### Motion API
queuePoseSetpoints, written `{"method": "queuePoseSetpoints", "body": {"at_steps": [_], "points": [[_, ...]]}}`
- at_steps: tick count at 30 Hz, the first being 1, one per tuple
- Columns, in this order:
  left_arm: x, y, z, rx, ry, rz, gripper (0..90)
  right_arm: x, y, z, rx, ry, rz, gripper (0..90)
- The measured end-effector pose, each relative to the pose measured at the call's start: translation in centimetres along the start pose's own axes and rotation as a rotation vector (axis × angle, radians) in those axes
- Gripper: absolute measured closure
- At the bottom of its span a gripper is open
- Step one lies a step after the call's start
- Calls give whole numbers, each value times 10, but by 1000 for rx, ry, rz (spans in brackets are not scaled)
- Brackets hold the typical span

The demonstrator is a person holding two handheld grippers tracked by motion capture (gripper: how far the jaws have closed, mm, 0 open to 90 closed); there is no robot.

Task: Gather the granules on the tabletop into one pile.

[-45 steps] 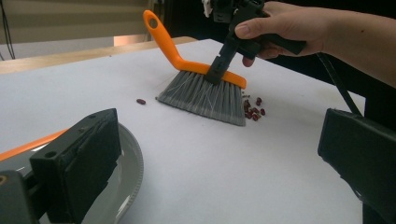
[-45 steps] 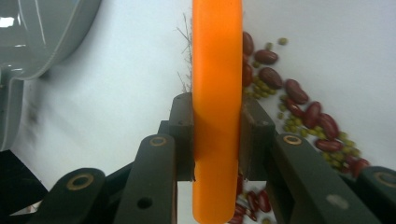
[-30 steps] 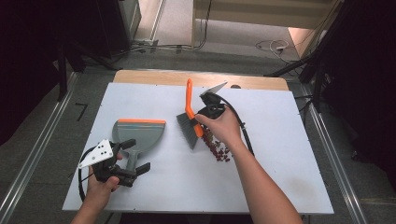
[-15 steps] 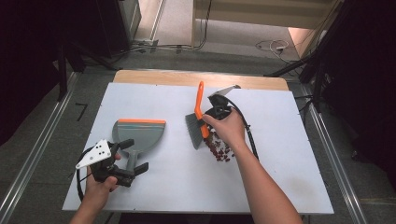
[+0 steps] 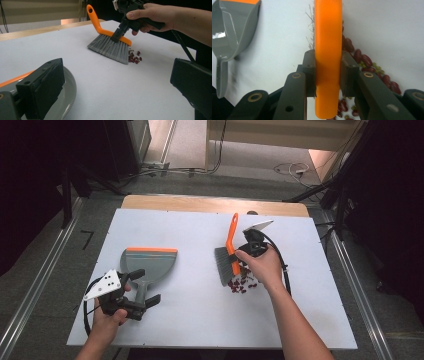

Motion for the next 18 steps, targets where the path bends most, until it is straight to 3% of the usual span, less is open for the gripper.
{"method": "queuePoseSetpoints", "body": {"at_steps": [6,9,12,13,15,18], "points": [[0,0,0,0,-2,2,0,-7,4,-7,-14,19,2,689],[1,0,1,1,-2,3,0,-14,6,-3,-62,17,-19,689],[1,0,0,0,-2,3,0,-28,10,4,-141,-12,-20,688],[1,1,0,0,-2,3,0,-33,12,7,-197,-4,-21,688],[1,1,1,1,-3,6,0,-45,17,14,-275,27,-5,688],[2,1,0,-1,-2,5,0,-55,27,20,-433,96,-12,688]]}}
Point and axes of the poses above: each handheld gripper's, and its own axes: x roughly forward along the jaws, y roughly out of its underside, z roughly to its left, the point moved 2 cm from there along x, roughly forward along the jaws, and after that the axes turned 7 degrees about x, right-handed, at the moved point
